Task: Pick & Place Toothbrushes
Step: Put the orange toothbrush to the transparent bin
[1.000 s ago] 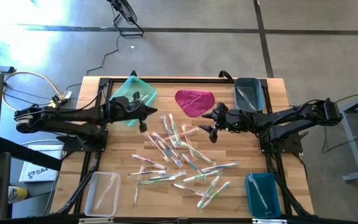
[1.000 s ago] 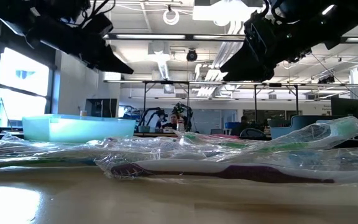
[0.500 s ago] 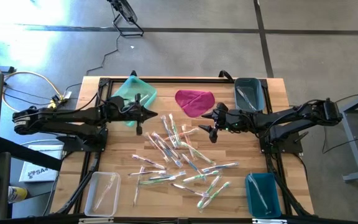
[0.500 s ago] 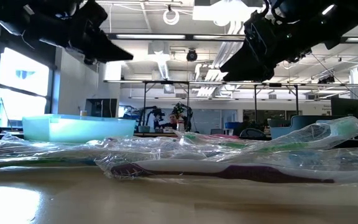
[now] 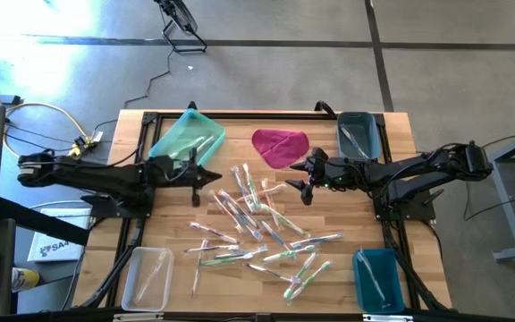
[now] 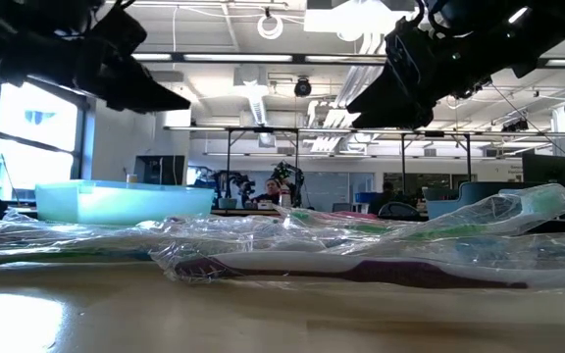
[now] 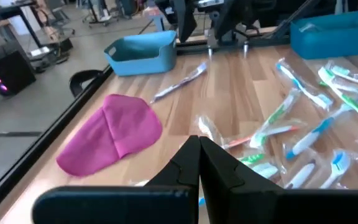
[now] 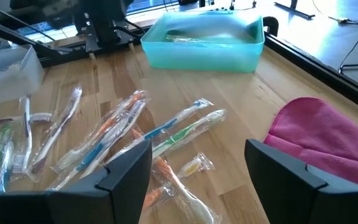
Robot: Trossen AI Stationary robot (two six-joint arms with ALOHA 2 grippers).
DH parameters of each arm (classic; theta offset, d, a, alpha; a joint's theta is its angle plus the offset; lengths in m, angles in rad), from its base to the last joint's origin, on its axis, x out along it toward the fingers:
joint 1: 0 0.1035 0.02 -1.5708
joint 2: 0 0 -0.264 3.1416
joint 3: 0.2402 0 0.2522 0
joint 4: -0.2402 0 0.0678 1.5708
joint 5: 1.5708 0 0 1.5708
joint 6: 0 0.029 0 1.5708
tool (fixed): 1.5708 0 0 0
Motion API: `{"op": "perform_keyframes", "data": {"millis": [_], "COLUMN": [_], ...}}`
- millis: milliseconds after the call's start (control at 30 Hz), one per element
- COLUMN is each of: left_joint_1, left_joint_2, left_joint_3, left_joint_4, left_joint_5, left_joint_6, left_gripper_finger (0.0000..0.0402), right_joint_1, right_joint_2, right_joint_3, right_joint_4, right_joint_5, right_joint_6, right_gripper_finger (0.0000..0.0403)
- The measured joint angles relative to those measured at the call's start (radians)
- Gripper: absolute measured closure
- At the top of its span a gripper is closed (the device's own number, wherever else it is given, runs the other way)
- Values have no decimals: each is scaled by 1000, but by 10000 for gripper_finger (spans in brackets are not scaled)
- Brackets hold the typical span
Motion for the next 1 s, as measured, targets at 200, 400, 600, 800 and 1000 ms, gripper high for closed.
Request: {"op": "perform_keyframes", "data": {"millis": [200,400,600,800,1000], "left_joint_1": [-46,-46,-47,-47,-47], "left_joint_2": [-150,-351,-492,-537,-537], "left_joint_3": [-38,-38,-38,-38,-38], "left_joint_4": [-49,-253,-372,-450,-457], "left_joint_5": [-24,-42,-40,-37,-36], "left_joint_6": [23,45,24,23,-3], "left_gripper_finger": [401,401,401,401,401], "right_joint_1": [0,1,-8,-15,-14], "right_joint_2": [0,0,0,0,0], "right_joint_3": [0,0,0,0,0], "right_joint_4": [0,0,0,0,0], "right_joint_5": [0,31,53,53,51], "right_joint_6": [32,57,53,50,45], "right_gripper_finger": [153,153,153,153,153]}}
